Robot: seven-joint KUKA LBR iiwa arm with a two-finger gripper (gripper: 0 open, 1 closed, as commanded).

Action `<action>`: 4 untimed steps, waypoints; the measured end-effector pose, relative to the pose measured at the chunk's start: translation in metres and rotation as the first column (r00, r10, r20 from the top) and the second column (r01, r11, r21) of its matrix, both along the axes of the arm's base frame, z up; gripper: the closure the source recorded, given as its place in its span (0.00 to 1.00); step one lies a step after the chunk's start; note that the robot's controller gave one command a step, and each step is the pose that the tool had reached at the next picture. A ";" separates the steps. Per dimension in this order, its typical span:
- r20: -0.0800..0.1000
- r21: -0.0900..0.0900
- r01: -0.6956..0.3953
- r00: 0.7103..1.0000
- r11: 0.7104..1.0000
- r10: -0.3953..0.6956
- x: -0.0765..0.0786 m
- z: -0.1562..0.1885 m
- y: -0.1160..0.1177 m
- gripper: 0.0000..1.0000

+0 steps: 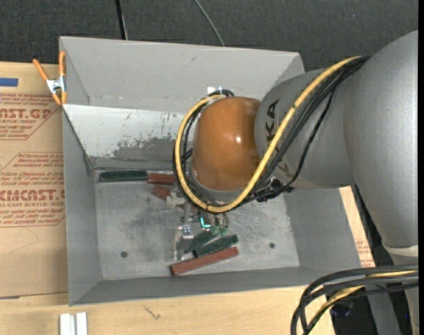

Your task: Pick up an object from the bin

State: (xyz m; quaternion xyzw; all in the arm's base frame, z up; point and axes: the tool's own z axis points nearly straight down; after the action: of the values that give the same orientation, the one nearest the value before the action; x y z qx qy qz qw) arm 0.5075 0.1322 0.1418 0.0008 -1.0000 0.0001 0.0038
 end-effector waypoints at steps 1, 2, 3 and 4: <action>0.007 0.001 0.001 1.000 1.000 -0.001 0.002 0.004 0.000 0.00; 0.012 0.003 -0.076 0.997 0.997 0.076 -0.007 -0.010 -0.021 0.00; 0.026 0.001 -0.411 0.911 0.912 0.411 0.006 -0.067 -0.056 1.00; 0.026 0.001 -0.411 0.911 0.912 0.411 0.006 -0.067 -0.056 1.00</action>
Offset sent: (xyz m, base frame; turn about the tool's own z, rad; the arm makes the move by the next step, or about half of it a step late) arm -0.0212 -0.0576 -0.0311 -0.1585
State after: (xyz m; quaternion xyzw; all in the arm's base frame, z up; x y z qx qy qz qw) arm 0.5134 0.0760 0.0751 0.2109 -0.9775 -0.0026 -0.0087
